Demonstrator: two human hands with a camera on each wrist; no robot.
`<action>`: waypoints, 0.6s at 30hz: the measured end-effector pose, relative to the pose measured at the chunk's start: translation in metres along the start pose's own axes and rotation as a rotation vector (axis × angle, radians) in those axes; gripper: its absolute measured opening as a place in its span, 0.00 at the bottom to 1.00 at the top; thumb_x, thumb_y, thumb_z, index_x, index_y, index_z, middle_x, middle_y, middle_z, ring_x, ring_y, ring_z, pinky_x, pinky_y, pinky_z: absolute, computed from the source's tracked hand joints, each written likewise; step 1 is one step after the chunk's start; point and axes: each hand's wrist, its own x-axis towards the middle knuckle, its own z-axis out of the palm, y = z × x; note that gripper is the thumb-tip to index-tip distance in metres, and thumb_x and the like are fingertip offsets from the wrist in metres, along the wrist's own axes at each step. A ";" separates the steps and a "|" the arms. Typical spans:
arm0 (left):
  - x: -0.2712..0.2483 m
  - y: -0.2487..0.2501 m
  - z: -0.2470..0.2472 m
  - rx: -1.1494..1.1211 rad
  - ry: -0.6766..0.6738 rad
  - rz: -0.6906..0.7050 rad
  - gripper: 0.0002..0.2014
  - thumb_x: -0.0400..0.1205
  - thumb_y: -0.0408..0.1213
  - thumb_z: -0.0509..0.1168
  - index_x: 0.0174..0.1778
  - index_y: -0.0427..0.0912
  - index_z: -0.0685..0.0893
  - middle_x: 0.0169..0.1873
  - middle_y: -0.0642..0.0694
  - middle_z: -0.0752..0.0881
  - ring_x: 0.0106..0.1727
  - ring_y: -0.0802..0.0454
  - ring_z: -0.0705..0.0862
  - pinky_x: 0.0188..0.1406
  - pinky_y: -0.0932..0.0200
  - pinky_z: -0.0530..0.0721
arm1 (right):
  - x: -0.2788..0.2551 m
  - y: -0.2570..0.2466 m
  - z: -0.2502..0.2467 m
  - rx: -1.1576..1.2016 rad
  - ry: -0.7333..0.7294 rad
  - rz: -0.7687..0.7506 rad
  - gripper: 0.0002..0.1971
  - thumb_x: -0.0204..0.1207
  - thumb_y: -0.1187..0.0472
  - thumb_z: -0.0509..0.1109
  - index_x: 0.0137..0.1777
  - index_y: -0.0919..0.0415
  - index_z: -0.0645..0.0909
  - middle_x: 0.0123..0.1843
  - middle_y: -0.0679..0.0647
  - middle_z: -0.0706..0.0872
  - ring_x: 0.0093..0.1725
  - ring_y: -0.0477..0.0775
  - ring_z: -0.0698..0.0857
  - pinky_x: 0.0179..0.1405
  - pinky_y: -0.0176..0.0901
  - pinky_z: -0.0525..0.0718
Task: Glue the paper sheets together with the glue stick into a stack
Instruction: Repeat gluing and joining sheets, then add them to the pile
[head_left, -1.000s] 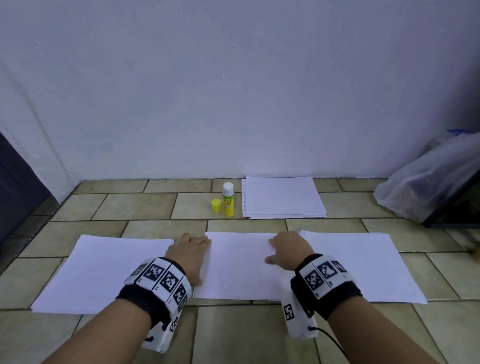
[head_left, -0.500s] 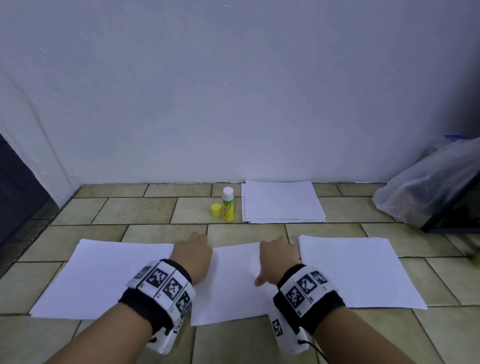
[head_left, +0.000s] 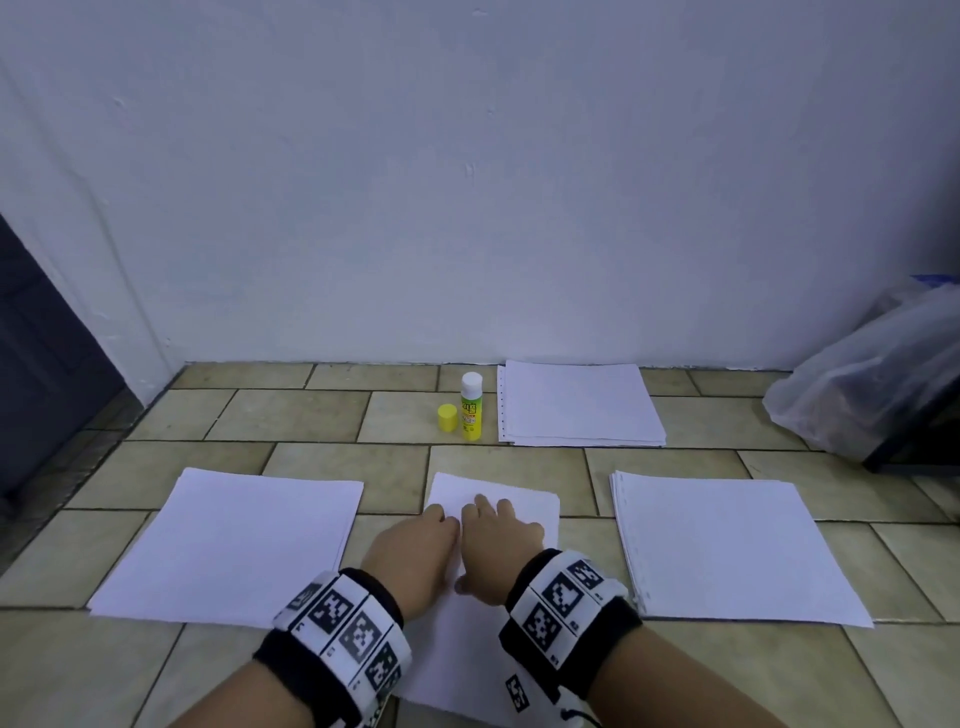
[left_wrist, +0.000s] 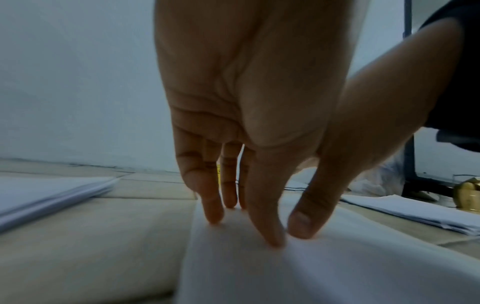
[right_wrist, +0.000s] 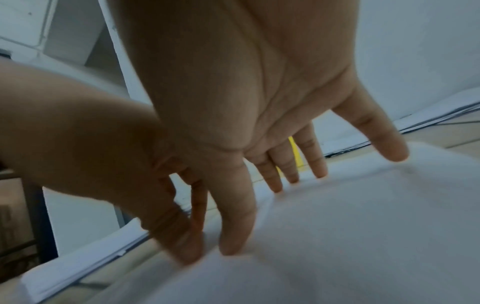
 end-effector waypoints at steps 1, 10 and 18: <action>0.001 -0.002 -0.001 -0.009 -0.005 -0.023 0.21 0.81 0.40 0.67 0.67 0.41 0.72 0.66 0.45 0.72 0.65 0.48 0.76 0.56 0.57 0.76 | 0.002 0.004 -0.001 -0.005 0.002 -0.033 0.38 0.77 0.48 0.71 0.79 0.63 0.57 0.83 0.56 0.55 0.79 0.59 0.59 0.67 0.63 0.73; 0.020 -0.026 0.006 -0.030 -0.168 -0.146 0.60 0.72 0.62 0.71 0.84 0.38 0.37 0.84 0.46 0.37 0.84 0.46 0.33 0.82 0.41 0.48 | 0.010 0.010 -0.012 -0.059 -0.051 -0.111 0.45 0.73 0.59 0.76 0.83 0.63 0.51 0.85 0.54 0.51 0.83 0.58 0.52 0.74 0.69 0.63; 0.021 -0.027 0.007 -0.008 -0.146 -0.139 0.60 0.70 0.64 0.72 0.85 0.40 0.41 0.85 0.48 0.42 0.85 0.48 0.38 0.82 0.43 0.54 | 0.021 0.017 -0.025 0.093 -0.160 -0.159 0.53 0.67 0.59 0.78 0.84 0.50 0.45 0.86 0.54 0.53 0.83 0.57 0.60 0.80 0.70 0.42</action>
